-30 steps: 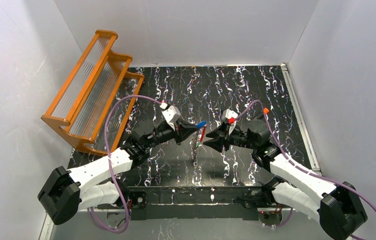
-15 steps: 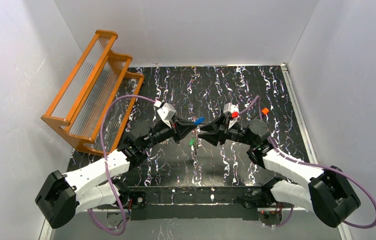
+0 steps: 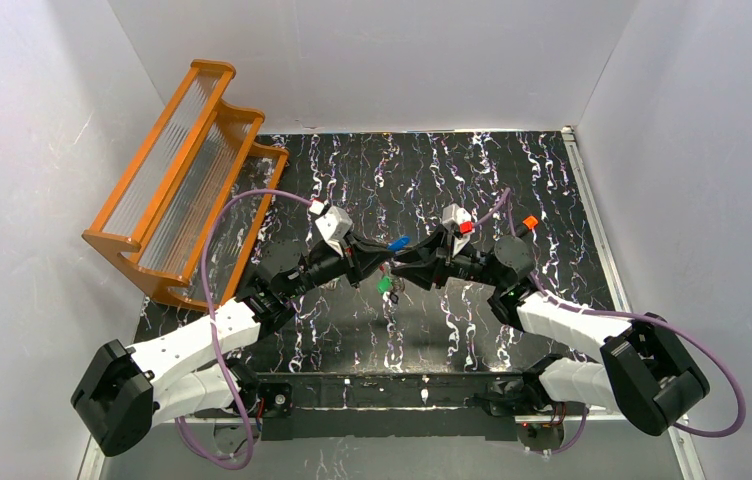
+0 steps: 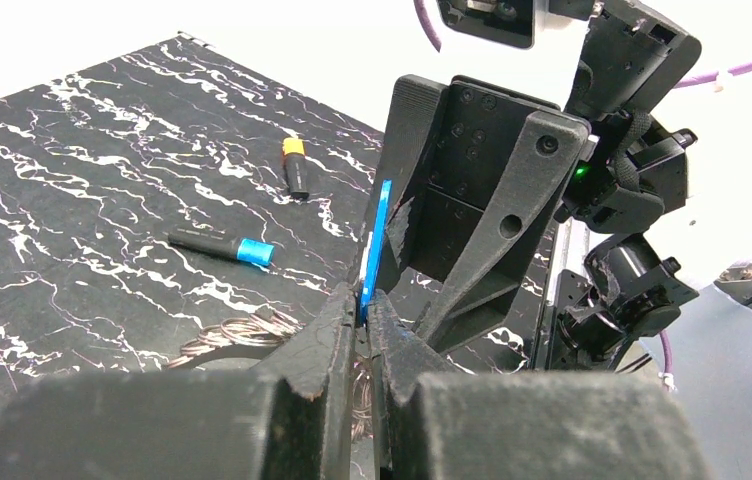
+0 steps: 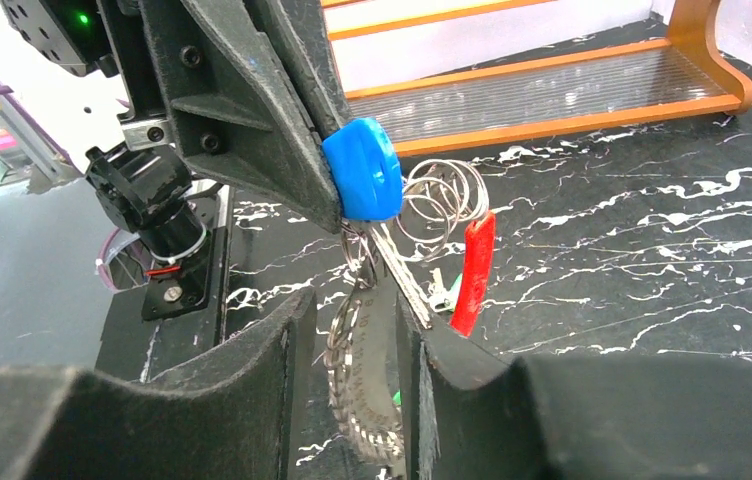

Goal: Remove the keys from the keyring

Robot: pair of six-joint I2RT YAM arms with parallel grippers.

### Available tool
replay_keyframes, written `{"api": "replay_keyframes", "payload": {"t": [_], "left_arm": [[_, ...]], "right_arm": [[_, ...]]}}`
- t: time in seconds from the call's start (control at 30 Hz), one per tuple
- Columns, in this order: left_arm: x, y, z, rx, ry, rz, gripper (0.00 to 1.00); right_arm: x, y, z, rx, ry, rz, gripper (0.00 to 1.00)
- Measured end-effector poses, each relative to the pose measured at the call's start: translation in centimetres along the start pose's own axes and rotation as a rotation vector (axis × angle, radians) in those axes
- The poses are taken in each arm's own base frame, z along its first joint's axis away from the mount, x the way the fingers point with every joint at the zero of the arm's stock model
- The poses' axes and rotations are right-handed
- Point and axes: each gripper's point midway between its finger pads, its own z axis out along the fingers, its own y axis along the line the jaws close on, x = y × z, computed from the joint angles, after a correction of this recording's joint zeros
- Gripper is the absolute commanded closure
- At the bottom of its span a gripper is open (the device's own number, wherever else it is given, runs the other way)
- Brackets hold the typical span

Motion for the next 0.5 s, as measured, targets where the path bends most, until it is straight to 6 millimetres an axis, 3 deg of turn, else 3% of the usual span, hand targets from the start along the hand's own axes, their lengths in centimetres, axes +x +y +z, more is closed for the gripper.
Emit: {"api": "replay_keyframes", "payload": {"t": [0.3, 0.5], "left_arm": [[-0.5, -0.2, 0.1, 0.009, -0.019, 0.008, 1.00], [-0.6, -0.3, 0.1, 0.017, -0.022, 0.010, 1.00]], "right_arm": [[-1.4, 0.2, 0.2, -0.004, -0.052, -0.014, 0.57], [-2.3, 0.4, 0.3, -0.013, -0.084, -0.021, 0.63]]}}
